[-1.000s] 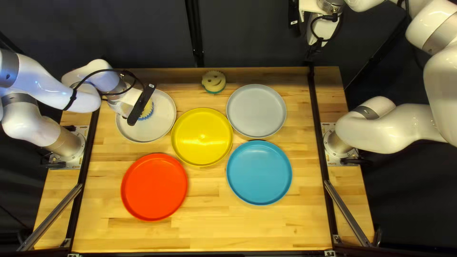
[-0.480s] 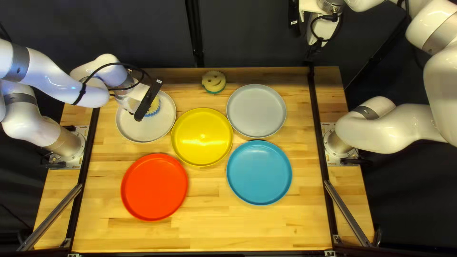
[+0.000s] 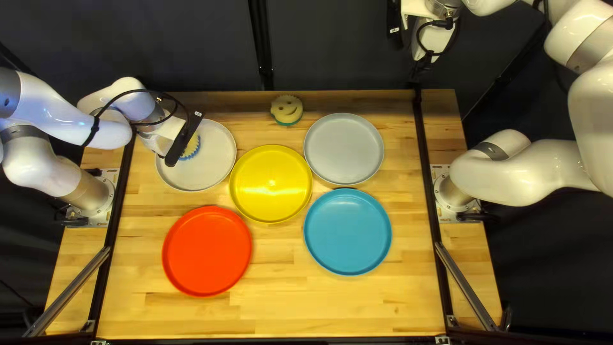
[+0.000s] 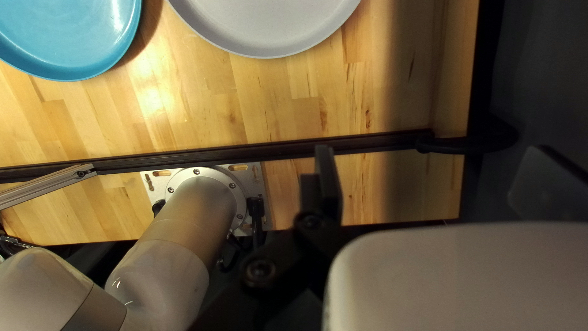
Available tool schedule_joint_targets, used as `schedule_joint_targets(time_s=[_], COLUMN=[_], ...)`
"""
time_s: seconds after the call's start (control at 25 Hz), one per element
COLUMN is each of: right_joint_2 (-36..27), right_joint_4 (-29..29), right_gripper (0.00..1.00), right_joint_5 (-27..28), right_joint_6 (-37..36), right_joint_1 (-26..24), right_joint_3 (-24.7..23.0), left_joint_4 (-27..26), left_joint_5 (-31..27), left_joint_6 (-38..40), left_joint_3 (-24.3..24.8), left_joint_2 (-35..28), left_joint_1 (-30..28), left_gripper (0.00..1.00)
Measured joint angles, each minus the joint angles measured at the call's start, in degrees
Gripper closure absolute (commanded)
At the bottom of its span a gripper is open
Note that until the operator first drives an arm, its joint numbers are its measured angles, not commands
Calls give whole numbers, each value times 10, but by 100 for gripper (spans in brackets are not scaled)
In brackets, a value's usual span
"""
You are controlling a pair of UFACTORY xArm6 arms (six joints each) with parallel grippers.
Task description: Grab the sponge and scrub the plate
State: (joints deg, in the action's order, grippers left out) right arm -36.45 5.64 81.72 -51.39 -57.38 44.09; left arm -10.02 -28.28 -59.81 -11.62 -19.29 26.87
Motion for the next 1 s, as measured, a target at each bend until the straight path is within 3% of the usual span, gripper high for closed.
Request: schedule_joint_targets(time_s=[0.52,1.0], right_joint_2=[0,0], right_joint_4=[0,0], right_gripper=[0,0], right_joint_5=[0,0], right_joint_6=[0,0], right_joint_1=[0,0], right_joint_3=[0,0], left_joint_4=[-15,-8], left_joint_5=[29,8], left_joint_6=[16,17], left_joint_3=[-77,20], left_joint_2=[80,-29], left_joint_1=[-46,-33], left_gripper=[100,100])
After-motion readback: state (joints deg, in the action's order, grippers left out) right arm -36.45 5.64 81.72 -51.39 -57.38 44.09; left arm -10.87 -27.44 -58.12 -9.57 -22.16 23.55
